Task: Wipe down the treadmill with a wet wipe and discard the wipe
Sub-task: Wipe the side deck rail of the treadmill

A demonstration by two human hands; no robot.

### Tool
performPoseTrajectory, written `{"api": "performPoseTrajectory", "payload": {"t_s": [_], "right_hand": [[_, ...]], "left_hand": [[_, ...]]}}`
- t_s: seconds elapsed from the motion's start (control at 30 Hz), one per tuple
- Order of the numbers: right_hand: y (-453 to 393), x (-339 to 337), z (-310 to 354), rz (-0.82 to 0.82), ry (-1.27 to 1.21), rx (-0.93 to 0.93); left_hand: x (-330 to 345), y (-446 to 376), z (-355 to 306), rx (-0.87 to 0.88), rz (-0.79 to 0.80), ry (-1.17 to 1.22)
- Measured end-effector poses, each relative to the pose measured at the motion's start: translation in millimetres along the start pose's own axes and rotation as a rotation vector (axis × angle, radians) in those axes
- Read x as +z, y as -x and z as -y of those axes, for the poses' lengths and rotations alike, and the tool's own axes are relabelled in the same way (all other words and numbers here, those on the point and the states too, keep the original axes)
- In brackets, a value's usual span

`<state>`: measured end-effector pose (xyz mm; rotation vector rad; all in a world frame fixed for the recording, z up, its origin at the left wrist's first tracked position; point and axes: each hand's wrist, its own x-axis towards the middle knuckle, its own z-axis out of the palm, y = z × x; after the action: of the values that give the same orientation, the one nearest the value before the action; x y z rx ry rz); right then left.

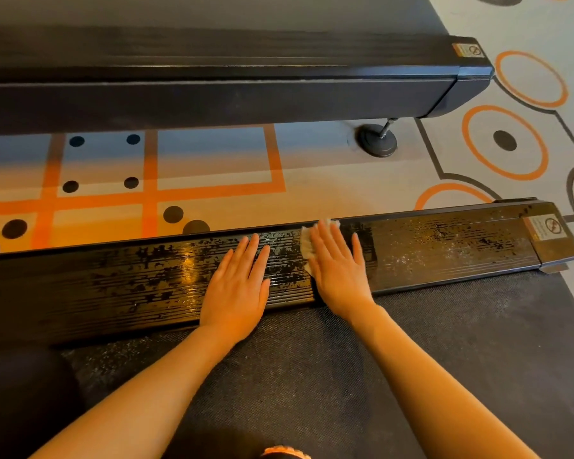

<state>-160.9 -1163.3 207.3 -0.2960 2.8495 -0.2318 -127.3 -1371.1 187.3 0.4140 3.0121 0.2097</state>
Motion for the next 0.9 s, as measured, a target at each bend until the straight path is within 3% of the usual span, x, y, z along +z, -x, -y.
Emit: {"api": "performPoseTrajectory", "payload": {"t_s": [0.13,0.23,0.5,0.63,0.8,0.9], "right_hand": [[-31.3,-7.4,21.8,0.017,0.1,-0.202],[-36.3,-9.8,22.4,0.008,0.119,-0.204],[-22.7,-16.8,-45.3,-0.07,0.073,0.159],[-22.3,-19.7,-43.9,-0.043,0.074,0.231],[-19.0,-14.0,3.8,0.028,0.116,0.015],[-18.3,-12.1,4.0,0.026,0.127,0.015]], "left_hand": [[1.5,0.1,0.4,-0.003,0.021,-0.025],[1.7,-0.4,0.7,-0.012,0.032,-0.026],[-0.1,0.1,0.9,-0.003,0.045,-0.007],[3.8,-0.4,1.3,-0.01,0.03,-0.034],[4.3,-1.3,1.1,0.007,-0.004,-0.047],[3.4,-0.9,1.7,0.014,-0.011,-0.05]]}}
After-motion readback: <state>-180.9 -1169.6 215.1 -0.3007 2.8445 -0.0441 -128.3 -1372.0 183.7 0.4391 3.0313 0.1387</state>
